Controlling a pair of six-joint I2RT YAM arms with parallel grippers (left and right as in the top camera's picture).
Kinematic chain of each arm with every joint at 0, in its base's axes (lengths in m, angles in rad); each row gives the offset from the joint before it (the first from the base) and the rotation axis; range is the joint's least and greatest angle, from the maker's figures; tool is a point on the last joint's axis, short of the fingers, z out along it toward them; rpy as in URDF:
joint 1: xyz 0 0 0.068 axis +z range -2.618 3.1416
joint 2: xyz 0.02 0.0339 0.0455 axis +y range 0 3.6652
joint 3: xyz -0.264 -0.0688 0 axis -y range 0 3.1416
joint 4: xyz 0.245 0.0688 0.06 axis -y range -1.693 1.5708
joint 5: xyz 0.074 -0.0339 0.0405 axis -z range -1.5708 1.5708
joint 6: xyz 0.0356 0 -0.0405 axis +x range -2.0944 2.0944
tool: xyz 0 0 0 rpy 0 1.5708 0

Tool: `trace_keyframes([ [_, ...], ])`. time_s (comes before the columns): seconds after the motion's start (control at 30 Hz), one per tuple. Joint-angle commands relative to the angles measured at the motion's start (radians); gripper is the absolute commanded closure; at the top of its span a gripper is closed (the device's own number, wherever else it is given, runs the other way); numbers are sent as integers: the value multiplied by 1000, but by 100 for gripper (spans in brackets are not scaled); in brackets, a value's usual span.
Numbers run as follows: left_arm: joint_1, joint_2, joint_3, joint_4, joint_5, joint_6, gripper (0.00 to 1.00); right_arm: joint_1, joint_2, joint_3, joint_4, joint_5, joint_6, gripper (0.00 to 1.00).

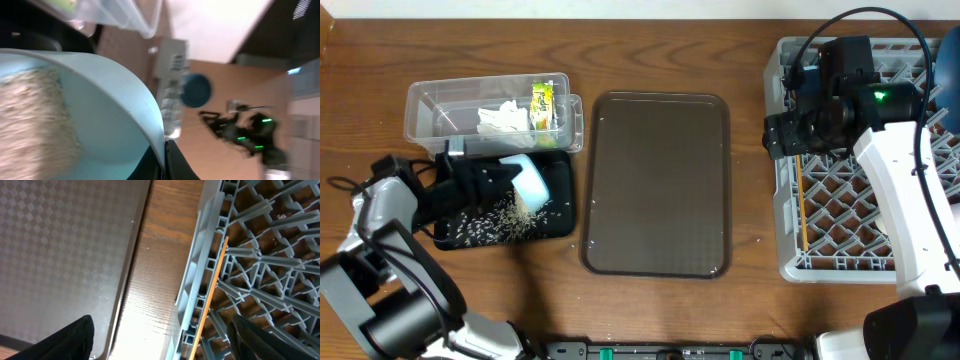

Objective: Sort waste into correct bins and load items into the dishwasher rack
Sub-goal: 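Tip the bowl over the black tray with the left gripper, pouring rice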

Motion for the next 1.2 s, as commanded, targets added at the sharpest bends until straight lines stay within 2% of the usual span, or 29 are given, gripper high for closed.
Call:
trace_keyframes([
  [0.0,17,32,-3,-3,159,10,94,8,4,-6,-3,6,-2,16],
  [0.5,18,34,-3,-3,159,-108,94,8,4,-6,-3,6,-2,16],
  [0.73,18,34,-3,-4,159,-266,94,8,4,-6,-5,6,-2,16],
  [0.8,18,34,-3,4,158,-266,94,8,4,-6,-5,6,-2,16],
  [0.87,18,34,-3,71,142,-217,94,8,4,-6,-4,6,-2,16],
  [0.97,18,34,-3,84,-11,-280,94,8,4,-6,-5,6,-2,16],
  [1.0,18,34,-3,71,12,-273,94,8,4,-6,-5,6,-2,16],
  [1.07,14,34,-3,62,160,-170,94,8,4,-6,-8,6,-2,16],
  [1.17,15,32,-1,70,96,-190,94,8,4,-6,-7,6,-2,16],
])
